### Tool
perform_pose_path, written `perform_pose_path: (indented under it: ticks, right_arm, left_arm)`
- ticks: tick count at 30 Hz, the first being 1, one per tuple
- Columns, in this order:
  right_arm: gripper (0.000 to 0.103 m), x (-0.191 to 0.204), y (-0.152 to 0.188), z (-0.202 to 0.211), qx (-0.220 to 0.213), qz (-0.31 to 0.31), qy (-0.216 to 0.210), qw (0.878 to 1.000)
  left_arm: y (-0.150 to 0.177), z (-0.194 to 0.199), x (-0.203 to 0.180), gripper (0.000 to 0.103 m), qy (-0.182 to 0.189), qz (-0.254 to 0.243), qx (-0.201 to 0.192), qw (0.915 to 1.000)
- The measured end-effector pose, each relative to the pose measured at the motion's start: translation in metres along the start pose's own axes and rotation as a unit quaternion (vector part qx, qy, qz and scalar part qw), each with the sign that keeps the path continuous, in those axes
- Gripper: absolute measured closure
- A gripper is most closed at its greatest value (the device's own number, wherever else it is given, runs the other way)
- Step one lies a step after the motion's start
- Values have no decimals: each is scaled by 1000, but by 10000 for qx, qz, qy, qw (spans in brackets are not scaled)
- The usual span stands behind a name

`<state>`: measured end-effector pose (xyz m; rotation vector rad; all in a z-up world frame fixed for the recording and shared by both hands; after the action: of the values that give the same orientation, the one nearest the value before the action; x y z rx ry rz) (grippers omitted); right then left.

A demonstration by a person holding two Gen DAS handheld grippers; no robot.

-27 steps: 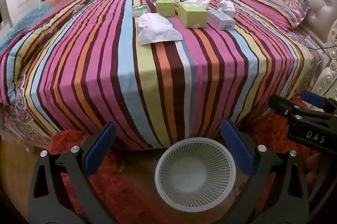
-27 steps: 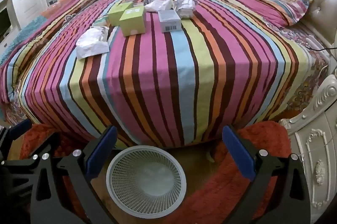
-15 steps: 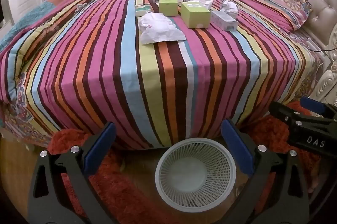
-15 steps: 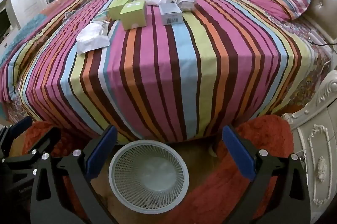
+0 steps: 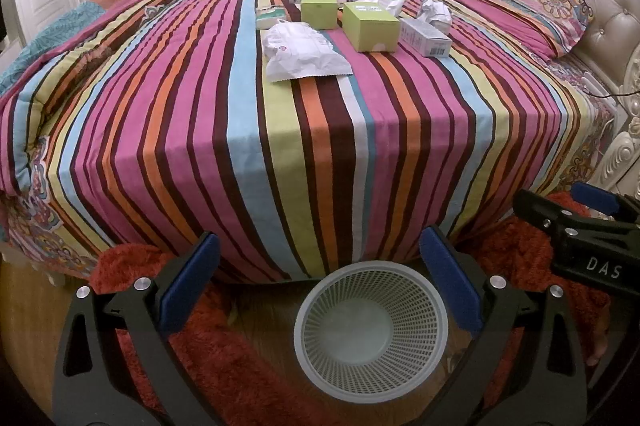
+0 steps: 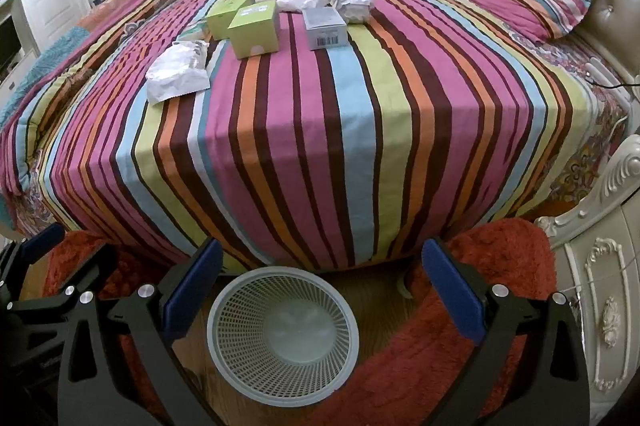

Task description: Collect trash

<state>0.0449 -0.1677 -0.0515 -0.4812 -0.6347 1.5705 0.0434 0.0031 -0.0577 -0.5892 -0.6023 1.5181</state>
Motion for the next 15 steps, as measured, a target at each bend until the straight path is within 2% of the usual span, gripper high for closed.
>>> perform_pose_path:
  ticks: [15]
  right_arm:
    - [8, 1, -1, 1, -3, 23, -9, 10000]
  left_arm:
    - [0, 0, -1, 6, 18, 4, 2, 10000]
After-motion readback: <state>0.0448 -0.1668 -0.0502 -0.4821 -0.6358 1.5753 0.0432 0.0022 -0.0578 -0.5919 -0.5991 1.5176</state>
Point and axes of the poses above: each gripper's, at about its wrist camera, not at the fingertips, and z roughly against the way its jaws point, x to its left, y to its underside, the point moved 7 cm from there along -z, roughly the way its jaws point, and after that the axes turned 5 degrees about -x, right-handed, at the moved point
